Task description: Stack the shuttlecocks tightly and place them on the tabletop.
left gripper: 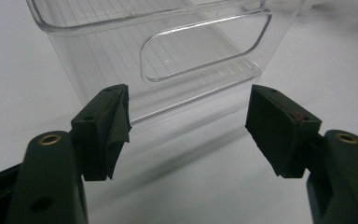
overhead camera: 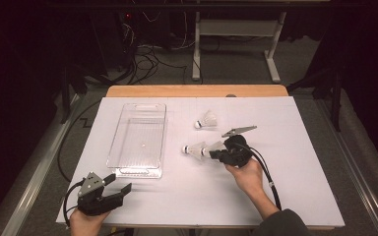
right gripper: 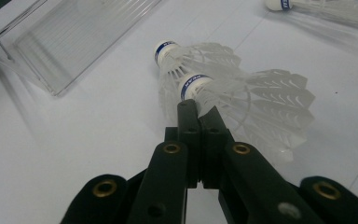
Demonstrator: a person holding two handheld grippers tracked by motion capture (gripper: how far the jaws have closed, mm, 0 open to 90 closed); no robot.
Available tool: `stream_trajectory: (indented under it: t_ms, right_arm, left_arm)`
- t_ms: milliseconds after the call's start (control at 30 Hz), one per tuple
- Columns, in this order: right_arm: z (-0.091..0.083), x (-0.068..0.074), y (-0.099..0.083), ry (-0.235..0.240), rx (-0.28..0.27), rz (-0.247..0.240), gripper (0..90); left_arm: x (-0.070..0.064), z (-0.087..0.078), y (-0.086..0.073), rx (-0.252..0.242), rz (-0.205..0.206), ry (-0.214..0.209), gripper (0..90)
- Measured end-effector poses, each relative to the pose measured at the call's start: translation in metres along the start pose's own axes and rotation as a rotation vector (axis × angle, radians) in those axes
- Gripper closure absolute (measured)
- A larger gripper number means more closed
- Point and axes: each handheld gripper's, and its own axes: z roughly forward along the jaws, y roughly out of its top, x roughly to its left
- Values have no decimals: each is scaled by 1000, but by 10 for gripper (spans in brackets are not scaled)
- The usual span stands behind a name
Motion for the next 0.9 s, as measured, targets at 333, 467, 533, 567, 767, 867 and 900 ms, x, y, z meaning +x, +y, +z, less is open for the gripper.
stream_trajectory:
  t_ms: [333,467,533,567,767,867,900]
  right_arm:
    - [5,1,2,11,-4,-1,900]
    - [6,1,3,11,-5,3,900]
    - [6,1,3,12,-5,1,900]
    - [7,1,3,12,-4,2,900]
    - [9,2,4,14,-6,5,900]
    - [10,2,4,16,-6,5,900]
    - [10,2,4,16,-5,5,900]
  left_arm:
    - [0,0,0,-1,-2,0,314]
    - [0,0,0,0,-2,0,315]
    - [0,0,0,0,-2,0,315]
    - [0,0,0,0,-2,0,315]
    - [0,0,0,0,-1,0,315]
    - [0,0,0,-1,-2,-1,315]
    - [0,0,0,-1,-2,-1,315]
